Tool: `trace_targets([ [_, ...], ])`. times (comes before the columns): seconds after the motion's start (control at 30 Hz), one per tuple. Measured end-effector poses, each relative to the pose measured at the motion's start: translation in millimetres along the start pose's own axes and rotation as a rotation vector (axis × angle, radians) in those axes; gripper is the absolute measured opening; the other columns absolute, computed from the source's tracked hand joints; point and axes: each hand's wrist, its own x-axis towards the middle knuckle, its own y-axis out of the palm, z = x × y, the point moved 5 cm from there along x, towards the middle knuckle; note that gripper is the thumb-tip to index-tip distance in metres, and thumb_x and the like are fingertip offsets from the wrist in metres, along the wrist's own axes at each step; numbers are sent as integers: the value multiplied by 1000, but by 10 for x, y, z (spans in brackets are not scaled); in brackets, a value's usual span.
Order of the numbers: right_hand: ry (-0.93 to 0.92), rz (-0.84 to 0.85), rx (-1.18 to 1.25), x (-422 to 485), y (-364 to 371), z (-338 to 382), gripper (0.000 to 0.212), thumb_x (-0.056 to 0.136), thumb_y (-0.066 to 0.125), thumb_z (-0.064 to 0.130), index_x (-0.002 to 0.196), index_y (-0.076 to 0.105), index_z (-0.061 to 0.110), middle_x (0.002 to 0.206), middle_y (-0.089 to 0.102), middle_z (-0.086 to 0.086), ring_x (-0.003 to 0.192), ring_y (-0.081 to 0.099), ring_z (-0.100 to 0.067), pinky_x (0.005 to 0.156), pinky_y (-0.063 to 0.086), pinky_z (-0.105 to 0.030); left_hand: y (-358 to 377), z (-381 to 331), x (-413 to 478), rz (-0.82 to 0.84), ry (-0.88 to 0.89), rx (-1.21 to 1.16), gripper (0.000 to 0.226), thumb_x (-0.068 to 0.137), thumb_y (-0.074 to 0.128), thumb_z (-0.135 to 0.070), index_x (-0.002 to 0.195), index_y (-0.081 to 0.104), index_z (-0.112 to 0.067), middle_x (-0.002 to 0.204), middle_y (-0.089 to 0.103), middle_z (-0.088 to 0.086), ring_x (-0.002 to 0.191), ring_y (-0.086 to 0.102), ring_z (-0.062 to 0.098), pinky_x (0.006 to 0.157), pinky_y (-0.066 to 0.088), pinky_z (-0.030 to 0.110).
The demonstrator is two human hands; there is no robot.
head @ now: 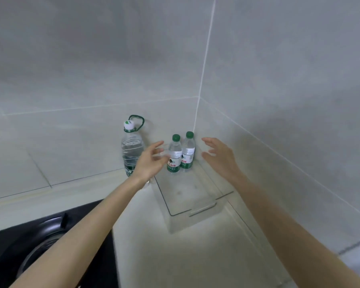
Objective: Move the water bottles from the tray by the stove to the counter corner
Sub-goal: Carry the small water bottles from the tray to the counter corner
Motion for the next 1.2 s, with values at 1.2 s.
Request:
trace_targets([
  [1.2,-87,-241,48,1432,784,-1175,39,76,78,15,115,71,19,93,76,1,71,58,-6,77,49,-20,626,743,1416,-247,9,-15,34,76,77,-8,98,66,-33,92,70,-19,92,63,-5,94,50,27],
])
